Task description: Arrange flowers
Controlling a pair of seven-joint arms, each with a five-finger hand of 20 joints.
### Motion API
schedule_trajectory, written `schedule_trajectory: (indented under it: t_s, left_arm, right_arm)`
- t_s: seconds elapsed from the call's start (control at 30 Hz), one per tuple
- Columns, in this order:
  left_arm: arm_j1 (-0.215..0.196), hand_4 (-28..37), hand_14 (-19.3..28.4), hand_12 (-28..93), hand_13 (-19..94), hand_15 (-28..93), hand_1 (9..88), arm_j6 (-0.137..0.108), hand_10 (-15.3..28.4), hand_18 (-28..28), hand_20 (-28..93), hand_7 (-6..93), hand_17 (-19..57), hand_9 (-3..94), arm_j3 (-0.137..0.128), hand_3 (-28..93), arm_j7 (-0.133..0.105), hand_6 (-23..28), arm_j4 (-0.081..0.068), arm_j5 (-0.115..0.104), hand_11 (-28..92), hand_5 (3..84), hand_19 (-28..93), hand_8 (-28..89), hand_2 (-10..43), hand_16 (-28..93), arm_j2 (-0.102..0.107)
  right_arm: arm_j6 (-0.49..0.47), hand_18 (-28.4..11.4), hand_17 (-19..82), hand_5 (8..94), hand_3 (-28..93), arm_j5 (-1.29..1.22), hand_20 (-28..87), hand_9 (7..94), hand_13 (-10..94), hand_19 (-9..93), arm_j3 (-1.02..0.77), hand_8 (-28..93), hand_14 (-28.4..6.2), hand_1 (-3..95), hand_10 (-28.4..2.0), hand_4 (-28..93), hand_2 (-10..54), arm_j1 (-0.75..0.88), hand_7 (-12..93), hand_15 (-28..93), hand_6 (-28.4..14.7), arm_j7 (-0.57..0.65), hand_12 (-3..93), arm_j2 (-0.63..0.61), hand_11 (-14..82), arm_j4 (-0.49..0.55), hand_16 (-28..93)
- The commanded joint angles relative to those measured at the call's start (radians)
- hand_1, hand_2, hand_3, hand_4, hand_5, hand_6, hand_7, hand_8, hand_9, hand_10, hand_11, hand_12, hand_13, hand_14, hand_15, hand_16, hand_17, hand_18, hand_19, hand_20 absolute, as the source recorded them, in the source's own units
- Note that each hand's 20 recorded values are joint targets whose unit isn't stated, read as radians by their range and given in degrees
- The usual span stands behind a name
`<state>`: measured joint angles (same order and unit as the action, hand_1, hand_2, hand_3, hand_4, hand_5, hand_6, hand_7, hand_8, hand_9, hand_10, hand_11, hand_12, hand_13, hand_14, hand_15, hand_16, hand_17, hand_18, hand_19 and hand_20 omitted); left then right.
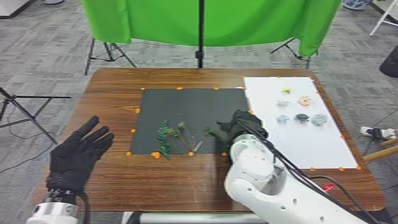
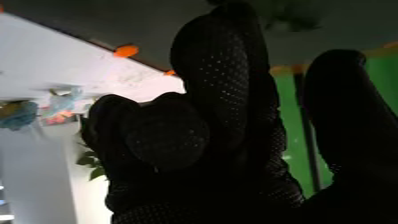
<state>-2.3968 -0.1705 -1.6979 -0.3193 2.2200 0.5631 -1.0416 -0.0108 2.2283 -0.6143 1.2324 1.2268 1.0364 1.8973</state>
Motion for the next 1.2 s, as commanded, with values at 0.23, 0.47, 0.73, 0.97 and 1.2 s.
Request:
schedule_trajectory:
  t_s: [0.23,0.47,0.73,0.97,1.2]
  left_arm:
    - [-0.018,-24.6,28.4,10,23,50,22.8,-0.006,21.0,27.2,2,10.9,-11.1,35.6,0.005,82,-0.001,9.5,0.000,0.000,22,38.2,56,-9,5.6,-9,-0.012]
    - [-0.016,-24.6,28.4,10,23,50,22.8,-0.005,21.0,27.1,2,10.8,-11.0,35.6,-0.003,82,0.009,9.6,0.001,0.003,22,38.3,56,-9,5.7,-9,-0.019]
    - [-0.014,-24.6,28.4,10,23,50,22.7,-0.006,21.0,27.1,2,10.8,-11.0,35.6,0.003,82,0.004,9.6,0.000,-0.002,23,38.3,56,-9,5.7,-9,-0.010]
    - [-0.013,-24.7,28.4,10,23,50,22.8,-0.011,21.0,27.2,2,10.8,-11.1,35.6,0.007,83,-0.003,9.6,-0.001,-0.006,22,38.3,56,-9,5.6,-9,-0.003]
    - [-0.015,-24.7,28.4,10,23,50,22.8,-0.009,21.0,27.1,2,10.9,-11.0,35.6,0.001,82,0.006,9.6,0.000,0.002,22,38.3,56,-9,5.7,-9,-0.013]
  right_arm:
    - [0.119,-24.5,52,82.4,68,-0.005,45,92.5,85,93,-0.102,-11,-9.6,28.5,-13.3,-25,4.9,0.145,13,73,-4.9,-0.024,21.3,-0.123,41.2,0.138,21]
    - [0.089,-25.2,52,83.6,68,-0.043,45,92.6,84,93,-0.122,-11,-10.3,26.8,-13.6,-24,7.4,0.183,13,73,-5.0,-0.051,21.1,-0.133,41.4,0.160,21]
    - [0.067,-25.8,51,86.3,69,-0.077,46,93.0,84,93,-0.058,-11,-10.8,26.2,-13.7,-24,8.9,0.180,13,73,-4.3,-0.129,21.0,-0.152,41.2,0.190,21]
    - [0.043,-26.0,51,87.3,69,-0.067,45,93.1,84,93,-0.005,-12,-11.2,26.0,-13.8,-24,9.2,0.144,13,73,-3.9,-0.122,21.1,-0.119,40.8,0.159,21]
    - [0.063,-26.3,51,88.2,69,-0.003,45,93.6,85,93,-0.009,-12,-11.0,25.7,-13.7,-23,9.3,0.139,14,73,-4.0,-0.077,20.9,-0.150,40.8,0.156,20]
